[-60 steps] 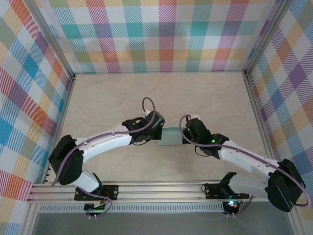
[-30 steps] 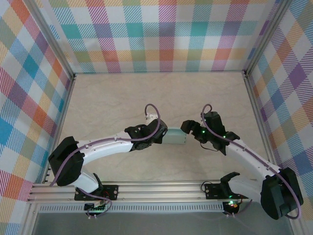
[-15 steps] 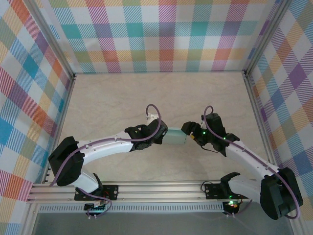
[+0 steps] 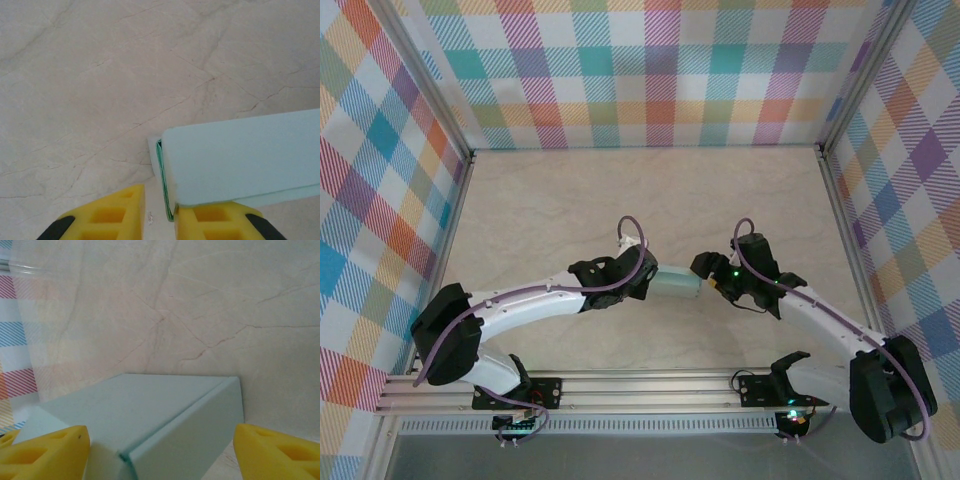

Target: Fold the paper box

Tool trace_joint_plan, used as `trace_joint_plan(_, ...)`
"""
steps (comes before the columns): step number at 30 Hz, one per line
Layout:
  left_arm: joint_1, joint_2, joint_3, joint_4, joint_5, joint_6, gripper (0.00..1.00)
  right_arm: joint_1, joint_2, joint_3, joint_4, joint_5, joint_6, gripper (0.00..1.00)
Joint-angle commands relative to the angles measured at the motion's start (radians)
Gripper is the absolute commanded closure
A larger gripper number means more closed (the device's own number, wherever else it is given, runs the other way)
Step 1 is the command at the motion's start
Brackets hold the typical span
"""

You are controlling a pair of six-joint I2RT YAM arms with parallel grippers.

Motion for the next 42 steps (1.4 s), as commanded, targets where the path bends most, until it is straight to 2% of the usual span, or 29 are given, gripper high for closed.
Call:
trace_joint_plan(1,-0.009,0.014,0.016,-0.046,0.019,0.018,0.79,-0.004,0.017,-0.023,0.021,0.010,0.013,0.25)
trace_joint_plan(5,-0.009,0.078,0.035,-0.054,0.028,0.012,0.86,-0.004,0.022,-0.023,0.026,0.013,0.008,0.25)
trace_joint_plan(8,-0.009,0.114,0.049,-0.058,0.040,0.007,0.87,-0.005,0.013,-0.010,0.028,0.010,-0.004,0.24)
trace_joint_plan(13,-0.009,0.156,0.064,-0.066,0.044,0.007,0.88,-0.005,0.002,0.025,0.093,-0.053,-0.012,0.11)
trace_joint_plan(16,-0.009,0.165,0.064,-0.066,0.046,0.007,0.88,-0.005,0.016,0.057,0.088,-0.087,-0.006,0.09)
trace_joint_plan(29,-0.008,0.180,0.074,-0.079,0.042,0.008,0.89,-0.004,0.009,-0.021,0.070,-0.091,0.002,0.13)
trace_joint_plan(36,-0.007,0.186,0.075,-0.077,0.040,0.007,0.89,-0.002,-0.012,-0.064,0.036,-0.054,-0.047,0.19)
trace_joint_plan(39,-0.007,0.190,0.077,-0.076,0.043,0.008,0.89,0.004,-0.017,-0.081,0.036,-0.017,-0.081,0.23)
trace_joint_plan(42,-0.007,0.187,0.075,-0.070,0.043,0.007,0.89,0.036,-0.042,-0.102,0.039,0.071,-0.129,0.24)
